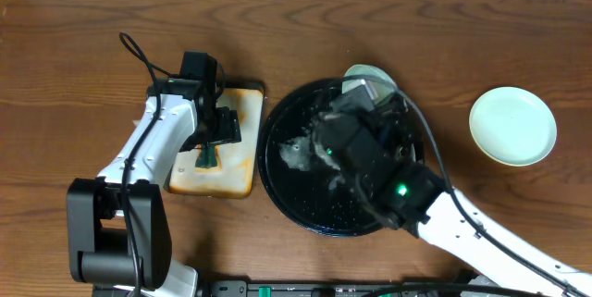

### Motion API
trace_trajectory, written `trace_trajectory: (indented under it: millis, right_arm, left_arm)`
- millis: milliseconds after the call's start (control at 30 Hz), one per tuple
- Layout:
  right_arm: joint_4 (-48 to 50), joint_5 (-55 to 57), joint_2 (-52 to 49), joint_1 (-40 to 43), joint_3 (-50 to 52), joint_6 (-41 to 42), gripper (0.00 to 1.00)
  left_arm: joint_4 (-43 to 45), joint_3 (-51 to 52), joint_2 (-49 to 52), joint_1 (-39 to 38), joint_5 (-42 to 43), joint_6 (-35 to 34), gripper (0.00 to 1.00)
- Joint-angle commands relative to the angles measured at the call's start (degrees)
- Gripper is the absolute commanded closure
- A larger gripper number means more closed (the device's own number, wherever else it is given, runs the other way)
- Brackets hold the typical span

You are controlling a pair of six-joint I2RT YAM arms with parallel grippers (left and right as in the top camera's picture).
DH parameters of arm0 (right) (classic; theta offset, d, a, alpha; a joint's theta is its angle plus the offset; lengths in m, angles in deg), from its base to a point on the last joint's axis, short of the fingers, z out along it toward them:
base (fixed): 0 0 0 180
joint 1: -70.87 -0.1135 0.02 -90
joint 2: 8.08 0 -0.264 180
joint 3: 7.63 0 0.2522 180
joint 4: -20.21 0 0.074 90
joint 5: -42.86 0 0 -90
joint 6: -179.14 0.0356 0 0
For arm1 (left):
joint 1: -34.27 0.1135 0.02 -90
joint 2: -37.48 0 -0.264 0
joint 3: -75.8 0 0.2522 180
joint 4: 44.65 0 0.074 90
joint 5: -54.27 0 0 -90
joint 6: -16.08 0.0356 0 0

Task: Clean dirty plates on tray and stack at the side
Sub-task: 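Lift the smaller light-blue plate off the black tray with the right gripper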

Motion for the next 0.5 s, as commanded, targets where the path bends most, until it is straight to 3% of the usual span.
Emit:
trace_trajectory:
  millis: [0,467]
  right_arm:
    - [0.48,7.06,0.90,-2.64,-0.96,-3.28,0.99]
    - [0.90,10.62,0.90,-6.95,-0.96,-5.62,0.99]
  left_arm:
    - [-0.17,0.44,-0.02,0.20,0.09,0.59,0.17]
    - [-0.17,0.44,-0.02,0.20,0.09,0.57,0.17]
